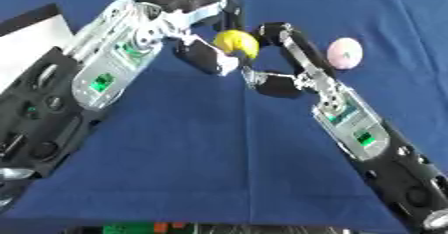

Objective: Pick up the objects with one hand, pass them to the other hand, and then place them into the box on the other side of the table.

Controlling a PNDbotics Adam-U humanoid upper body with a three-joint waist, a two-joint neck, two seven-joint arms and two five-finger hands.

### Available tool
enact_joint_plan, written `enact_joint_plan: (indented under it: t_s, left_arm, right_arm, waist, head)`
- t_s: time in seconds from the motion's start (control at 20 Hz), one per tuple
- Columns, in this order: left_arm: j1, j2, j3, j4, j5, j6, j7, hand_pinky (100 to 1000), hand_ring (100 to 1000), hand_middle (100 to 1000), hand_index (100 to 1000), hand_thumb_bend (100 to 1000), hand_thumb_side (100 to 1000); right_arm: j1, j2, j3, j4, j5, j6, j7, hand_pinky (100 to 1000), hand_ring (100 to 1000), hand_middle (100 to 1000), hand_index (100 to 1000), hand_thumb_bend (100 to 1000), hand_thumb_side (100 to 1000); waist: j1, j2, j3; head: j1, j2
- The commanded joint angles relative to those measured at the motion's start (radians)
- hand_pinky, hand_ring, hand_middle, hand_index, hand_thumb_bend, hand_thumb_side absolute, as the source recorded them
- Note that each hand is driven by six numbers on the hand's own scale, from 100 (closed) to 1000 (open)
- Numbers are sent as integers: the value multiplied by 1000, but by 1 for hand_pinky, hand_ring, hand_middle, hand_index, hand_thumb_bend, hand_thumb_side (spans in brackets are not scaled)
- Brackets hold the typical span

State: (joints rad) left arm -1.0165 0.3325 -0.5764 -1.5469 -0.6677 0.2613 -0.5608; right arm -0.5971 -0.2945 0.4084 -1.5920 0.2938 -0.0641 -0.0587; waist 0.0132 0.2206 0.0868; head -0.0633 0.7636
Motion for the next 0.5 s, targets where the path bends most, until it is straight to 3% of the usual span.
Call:
enact_joint_plan:
  t_s: [0.05,0.5]
  left_arm:
    - [-19,1,3,0,-18,-4,2,697,656,629,729,225,273]
    - [-18,-4,0,25,-71,-26,-41,705,679,660,758,284,193]
  right_arm:
    - [-13,-13,-3,-16,-4,-2,1,721,593,506,468,100,155]
    - [-14,-15,-2,-20,-12,-5,4,720,594,507,468,100,154]
  waist:
    - [10,-29,0]
    - [10,-31,0]
  head:
    - [2,6]
    - [4,6]
